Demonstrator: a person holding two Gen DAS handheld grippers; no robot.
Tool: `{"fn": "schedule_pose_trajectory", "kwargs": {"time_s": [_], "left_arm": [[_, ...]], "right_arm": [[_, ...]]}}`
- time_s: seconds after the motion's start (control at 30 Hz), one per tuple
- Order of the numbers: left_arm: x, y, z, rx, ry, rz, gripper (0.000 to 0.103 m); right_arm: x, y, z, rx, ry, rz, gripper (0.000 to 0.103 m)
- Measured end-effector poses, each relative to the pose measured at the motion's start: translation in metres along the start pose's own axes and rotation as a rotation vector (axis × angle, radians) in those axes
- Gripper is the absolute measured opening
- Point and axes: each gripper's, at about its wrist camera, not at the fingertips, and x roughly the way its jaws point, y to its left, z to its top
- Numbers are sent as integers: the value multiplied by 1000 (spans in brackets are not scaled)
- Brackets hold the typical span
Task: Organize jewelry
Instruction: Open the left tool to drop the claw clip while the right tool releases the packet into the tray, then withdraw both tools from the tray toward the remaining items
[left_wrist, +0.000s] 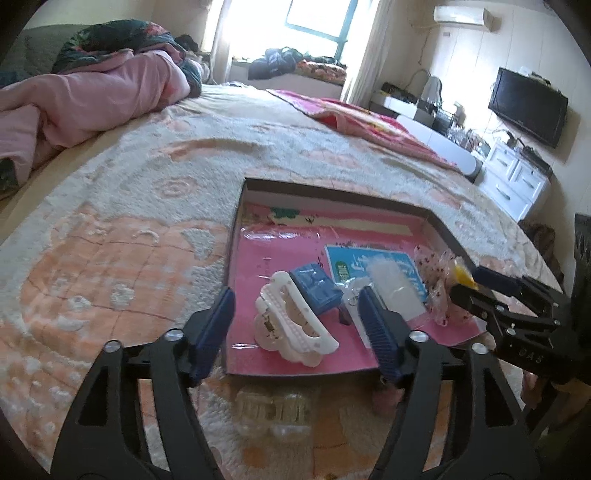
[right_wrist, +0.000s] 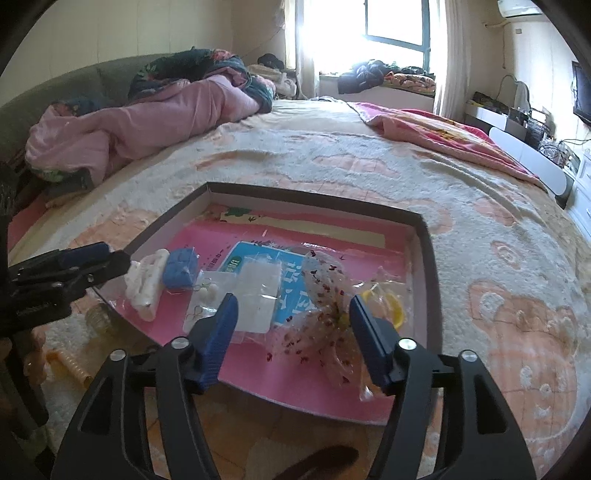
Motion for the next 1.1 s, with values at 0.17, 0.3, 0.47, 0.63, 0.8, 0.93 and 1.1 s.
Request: {"fn": "schedule_pose_trajectory", "kwargs": {"time_s": [0.17,0.3,0.47,0.63,0.8,0.93,1.1], "left_arm": [[-18,7,1,-39,-41,19,80],[-29,10,0,-54,-67,30,87],[-45,11,-7,-55,-94,48,91],[-55,11,-13,-45,-103,53,91],[-65,12,-21,-34,-112,46,91],[-73,12,-27,-22,-116,45,91],[-82,12,-36,-1,-117,39,91]], "right_arm": [[-17,-7,-3,38,-26,8,72],[-29,-9,-8,56,-35,3,74],[-41,-8,-16,42,-42,-6,77],[-56,-3,-22,11,-62,-20,78],[-68,-2,-31,10,-73,-18,79],[-74,-1,-38,11,-70,-15,79],[-80,0,-45,9,-64,-14,79]]}}
